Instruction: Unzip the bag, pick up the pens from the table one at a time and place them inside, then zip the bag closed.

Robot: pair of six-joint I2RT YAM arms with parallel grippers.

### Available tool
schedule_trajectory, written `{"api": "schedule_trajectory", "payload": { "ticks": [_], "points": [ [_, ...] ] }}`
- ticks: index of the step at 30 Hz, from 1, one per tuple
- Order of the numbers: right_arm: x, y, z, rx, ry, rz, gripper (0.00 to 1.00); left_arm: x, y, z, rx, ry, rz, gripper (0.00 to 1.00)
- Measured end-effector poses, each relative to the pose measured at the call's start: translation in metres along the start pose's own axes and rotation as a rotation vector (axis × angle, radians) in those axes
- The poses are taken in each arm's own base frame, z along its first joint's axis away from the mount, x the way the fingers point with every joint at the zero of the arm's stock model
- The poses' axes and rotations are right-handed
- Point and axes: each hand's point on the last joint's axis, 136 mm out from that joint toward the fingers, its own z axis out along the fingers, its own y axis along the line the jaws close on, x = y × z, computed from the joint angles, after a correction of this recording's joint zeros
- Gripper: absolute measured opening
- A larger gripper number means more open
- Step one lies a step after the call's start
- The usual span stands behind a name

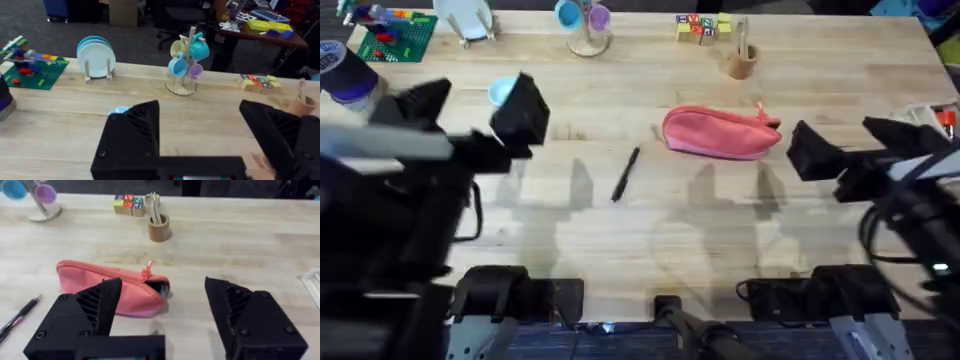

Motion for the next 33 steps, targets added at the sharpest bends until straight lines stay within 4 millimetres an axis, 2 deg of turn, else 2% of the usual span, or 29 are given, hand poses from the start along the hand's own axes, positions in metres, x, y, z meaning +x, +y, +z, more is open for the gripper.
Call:
{"api": "schedule_trajectory", "payload": {
  "ticks": [8,13,24,29,33],
  "points": [
    [-0.045,0.003,-0.015,-0.017,0.139,0.005,0.996,-0.035,-0.019,0.027,0.059,0.215,-0.017,0.993],
    [-0.061,0.004,-0.017,-0.028,0.220,0.009,0.996,-0.046,-0.031,0.048,0.101,0.348,-0.034,0.993],
    [-0.061,0.004,-0.005,-0.030,0.312,0.013,0.996,-0.052,-0.052,0.084,0.220,0.500,-0.015,0.993],
    [-0.061,0.004,-0.005,-0.030,0.310,0.013,0.996,-0.050,-0.055,0.086,0.246,0.508,0.012,0.993],
    [-0.061,0.004,-0.005,-0.030,0.310,0.013,0.995,-0.051,-0.065,0.083,0.326,0.498,0.076,0.993]
  ]
}}
